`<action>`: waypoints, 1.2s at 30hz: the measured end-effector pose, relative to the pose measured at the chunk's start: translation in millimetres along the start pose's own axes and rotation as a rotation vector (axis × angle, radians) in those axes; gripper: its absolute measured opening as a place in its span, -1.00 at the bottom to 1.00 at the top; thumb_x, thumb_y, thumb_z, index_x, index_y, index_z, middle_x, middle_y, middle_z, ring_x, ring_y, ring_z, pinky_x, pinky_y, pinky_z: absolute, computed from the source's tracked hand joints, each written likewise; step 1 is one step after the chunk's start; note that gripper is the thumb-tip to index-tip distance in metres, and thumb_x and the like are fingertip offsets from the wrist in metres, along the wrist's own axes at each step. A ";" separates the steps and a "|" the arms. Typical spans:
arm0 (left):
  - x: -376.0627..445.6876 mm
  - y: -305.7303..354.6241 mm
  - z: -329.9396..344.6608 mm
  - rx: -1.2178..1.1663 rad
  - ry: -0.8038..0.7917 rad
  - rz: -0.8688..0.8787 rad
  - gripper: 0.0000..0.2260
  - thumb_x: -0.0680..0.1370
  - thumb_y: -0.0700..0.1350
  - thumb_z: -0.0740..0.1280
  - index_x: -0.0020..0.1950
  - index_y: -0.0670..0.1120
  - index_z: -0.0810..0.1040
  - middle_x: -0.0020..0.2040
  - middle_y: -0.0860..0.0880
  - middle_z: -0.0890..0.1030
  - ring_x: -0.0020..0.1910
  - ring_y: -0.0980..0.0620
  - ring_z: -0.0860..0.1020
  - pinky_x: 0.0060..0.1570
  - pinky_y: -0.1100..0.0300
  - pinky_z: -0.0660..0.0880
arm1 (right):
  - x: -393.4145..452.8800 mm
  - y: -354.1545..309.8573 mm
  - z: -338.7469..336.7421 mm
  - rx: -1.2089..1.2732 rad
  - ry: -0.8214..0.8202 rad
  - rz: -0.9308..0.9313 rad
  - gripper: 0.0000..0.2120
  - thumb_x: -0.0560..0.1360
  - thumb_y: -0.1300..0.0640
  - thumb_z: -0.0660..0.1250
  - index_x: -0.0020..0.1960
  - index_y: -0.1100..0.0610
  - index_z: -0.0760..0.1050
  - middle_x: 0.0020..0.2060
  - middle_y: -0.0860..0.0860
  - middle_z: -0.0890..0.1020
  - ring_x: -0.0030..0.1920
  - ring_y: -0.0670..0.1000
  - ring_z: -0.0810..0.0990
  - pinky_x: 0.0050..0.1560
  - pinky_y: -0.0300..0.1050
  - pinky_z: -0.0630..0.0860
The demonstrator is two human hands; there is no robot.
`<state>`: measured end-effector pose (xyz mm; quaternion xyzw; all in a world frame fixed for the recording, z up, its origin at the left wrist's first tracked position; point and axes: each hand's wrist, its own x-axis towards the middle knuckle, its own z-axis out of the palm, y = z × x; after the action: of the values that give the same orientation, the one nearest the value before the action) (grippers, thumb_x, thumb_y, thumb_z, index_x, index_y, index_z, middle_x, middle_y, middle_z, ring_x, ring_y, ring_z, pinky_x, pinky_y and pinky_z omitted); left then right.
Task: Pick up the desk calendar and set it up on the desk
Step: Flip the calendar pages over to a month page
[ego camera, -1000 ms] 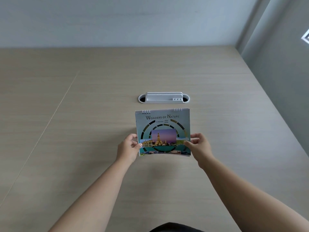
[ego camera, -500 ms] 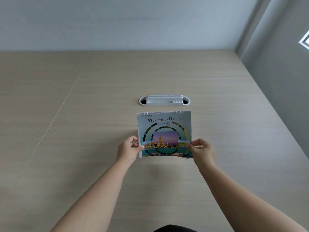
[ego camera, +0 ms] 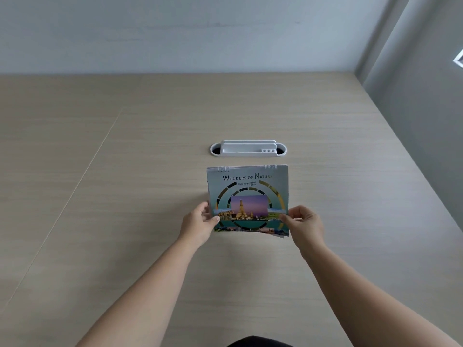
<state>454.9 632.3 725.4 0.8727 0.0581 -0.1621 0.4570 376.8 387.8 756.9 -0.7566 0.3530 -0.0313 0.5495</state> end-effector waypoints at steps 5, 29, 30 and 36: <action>-16.9 -1.8 16.6 0.059 -0.133 -0.037 -0.12 0.46 -0.08 0.42 0.61 0.01 -0.07 0.53 -0.01 0.26 0.45 -0.05 0.37 0.41 -0.02 0.38 | 1.2 4.7 2.9 0.183 -0.098 0.065 -0.86 0.44 0.19 0.42 -0.22 0.13 0.47 -0.22 0.14 0.67 -0.26 0.06 0.62 -0.39 -0.12 0.46; -12.6 130.8 -65.8 -0.212 0.098 0.228 -0.64 0.59 -0.13 0.22 0.39 0.02 0.47 0.09 0.00 0.50 0.07 0.03 0.51 -0.09 0.34 0.40 | 18.6 -142.3 -35.9 0.573 -0.393 -0.154 -0.57 0.60 -0.02 0.13 0.45 0.02 0.31 -0.04 0.03 0.58 -0.15 0.01 0.50 -0.06 -0.06 0.40; -7.4 126.2 -61.8 -0.162 0.116 0.190 -0.61 0.58 -0.15 0.24 0.42 0.00 0.44 0.14 -0.02 0.49 0.12 0.03 0.51 -0.13 0.38 0.37 | 19.3 -139.9 -33.4 0.469 -0.360 -0.152 -0.54 0.62 0.02 0.12 0.49 0.08 0.25 -0.04 0.02 0.56 -0.13 0.00 0.49 -0.09 -0.09 0.39; -3.7 84.1 -32.1 -0.090 -0.026 -0.056 -0.46 0.52 -0.16 0.32 0.50 -0.06 0.32 0.44 -0.05 0.43 0.36 -0.07 0.44 0.15 0.22 0.30 | 19.8 -92.7 -13.5 0.152 -0.457 -0.026 -0.57 0.60 0.20 0.13 0.46 0.06 0.29 0.21 -0.01 0.47 0.07 -0.06 0.51 -0.06 -0.22 0.34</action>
<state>479.8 610.3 809.1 0.8472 0.0836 -0.1832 0.4916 432.0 379.3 834.6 -0.7049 0.2064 0.1075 0.6701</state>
